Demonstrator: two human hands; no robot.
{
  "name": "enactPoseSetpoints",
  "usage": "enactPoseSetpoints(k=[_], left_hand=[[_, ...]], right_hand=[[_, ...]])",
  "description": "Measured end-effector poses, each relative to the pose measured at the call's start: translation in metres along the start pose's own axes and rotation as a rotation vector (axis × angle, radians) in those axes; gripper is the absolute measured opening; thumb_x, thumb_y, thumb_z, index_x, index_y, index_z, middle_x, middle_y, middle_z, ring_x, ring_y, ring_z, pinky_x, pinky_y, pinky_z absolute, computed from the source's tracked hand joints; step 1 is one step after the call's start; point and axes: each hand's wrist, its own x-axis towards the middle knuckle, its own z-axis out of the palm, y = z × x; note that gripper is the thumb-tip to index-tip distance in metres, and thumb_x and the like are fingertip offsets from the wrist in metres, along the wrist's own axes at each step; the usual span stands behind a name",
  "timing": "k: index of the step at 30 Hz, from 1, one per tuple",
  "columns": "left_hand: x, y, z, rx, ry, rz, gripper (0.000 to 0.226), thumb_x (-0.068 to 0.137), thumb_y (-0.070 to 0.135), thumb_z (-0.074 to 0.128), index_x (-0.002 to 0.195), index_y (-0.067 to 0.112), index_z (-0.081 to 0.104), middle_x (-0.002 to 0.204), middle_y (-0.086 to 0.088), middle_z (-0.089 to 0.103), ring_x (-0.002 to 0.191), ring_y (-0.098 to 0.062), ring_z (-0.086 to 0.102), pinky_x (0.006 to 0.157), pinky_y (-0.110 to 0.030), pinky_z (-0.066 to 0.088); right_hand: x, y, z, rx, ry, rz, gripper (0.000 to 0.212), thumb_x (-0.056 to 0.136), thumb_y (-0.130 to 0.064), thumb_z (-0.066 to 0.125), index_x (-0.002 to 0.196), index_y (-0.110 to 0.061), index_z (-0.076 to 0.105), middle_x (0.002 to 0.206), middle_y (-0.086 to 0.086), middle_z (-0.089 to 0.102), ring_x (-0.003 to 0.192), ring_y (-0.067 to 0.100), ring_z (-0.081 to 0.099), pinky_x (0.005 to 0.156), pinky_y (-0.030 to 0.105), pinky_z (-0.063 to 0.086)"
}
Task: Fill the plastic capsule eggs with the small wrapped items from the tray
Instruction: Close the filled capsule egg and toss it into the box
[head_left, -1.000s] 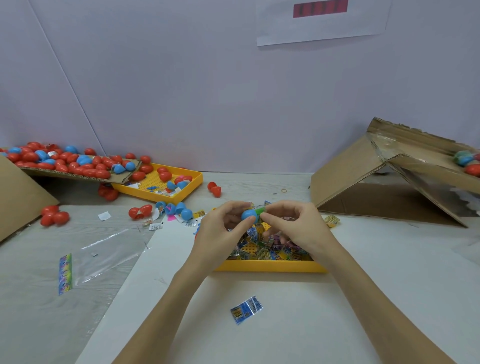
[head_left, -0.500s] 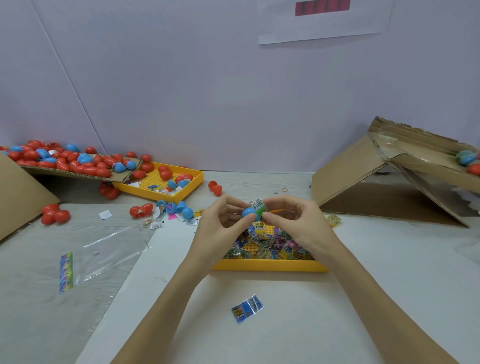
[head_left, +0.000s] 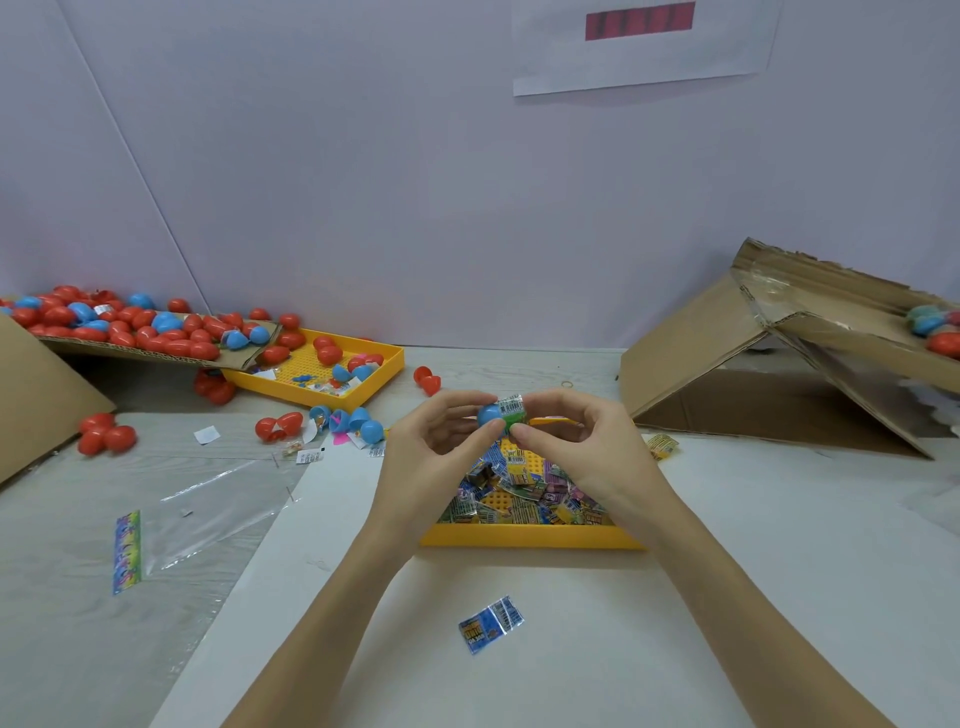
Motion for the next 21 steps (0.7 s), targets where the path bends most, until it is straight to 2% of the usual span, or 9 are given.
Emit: enactPoseSetpoints(k=[5, 11, 15, 18, 21], left_hand=[[0.000, 0.003, 0.000, -0.078, -0.003, -0.024, 0.026, 0.087, 0.026, 0.077, 0.113, 0.027, 0.074, 0.104, 0.005, 0.075, 0.103, -0.014, 0.071, 0.085, -0.023, 0.058], [-0.001, 0.002, 0.001, -0.094, 0.009, 0.002, 0.029, 0.091, 0.022, 0.074, 0.119, 0.027, 0.074, 0.106, 0.007, 0.077, 0.104, -0.015, 0.072, 0.087, -0.024, 0.059], [-0.001, 0.002, 0.001, -0.037, 0.011, 0.061, 0.032, 0.091, 0.022, 0.074, 0.123, 0.026, 0.073, 0.110, 0.006, 0.076, 0.105, -0.018, 0.071, 0.090, -0.028, 0.059], [-0.001, 0.004, 0.002, 0.023, -0.002, 0.139, 0.035, 0.091, 0.019, 0.074, 0.125, 0.027, 0.071, 0.114, 0.009, 0.074, 0.106, -0.015, 0.070, 0.089, -0.024, 0.058], [-0.002, 0.004, 0.003, 0.075, 0.005, 0.185, 0.044, 0.091, 0.020, 0.075, 0.133, 0.025, 0.065, 0.115, 0.011, 0.073, 0.106, -0.016, 0.070, 0.088, -0.022, 0.057]], right_hand=[[-0.007, -0.003, 0.014, 0.080, 0.088, 0.023, 0.027, 0.084, -0.018, 0.083, 0.108, -0.022, 0.073, 0.101, -0.009, 0.077, 0.091, 0.004, 0.073, 0.075, 0.016, 0.056], [-0.008, -0.004, 0.020, 0.170, 0.082, 0.106, 0.034, 0.088, -0.017, 0.079, 0.121, -0.017, 0.070, 0.113, 0.000, 0.076, 0.102, 0.013, 0.074, 0.095, 0.032, 0.059], [-0.009, -0.005, 0.022, 0.314, 0.074, 0.146, 0.027, 0.095, -0.017, 0.071, 0.121, -0.012, 0.071, 0.112, 0.003, 0.077, 0.101, 0.017, 0.075, 0.095, 0.031, 0.059], [-0.009, -0.006, 0.021, 0.375, 0.051, 0.152, 0.024, 0.096, -0.018, 0.069, 0.118, -0.011, 0.073, 0.109, 0.003, 0.078, 0.104, 0.016, 0.074, 0.092, 0.027, 0.059], [-0.009, -0.008, 0.021, 0.466, 0.062, 0.182, 0.029, 0.093, -0.018, 0.071, 0.119, -0.007, 0.072, 0.111, 0.006, 0.078, 0.106, 0.019, 0.074, 0.094, 0.029, 0.058]])
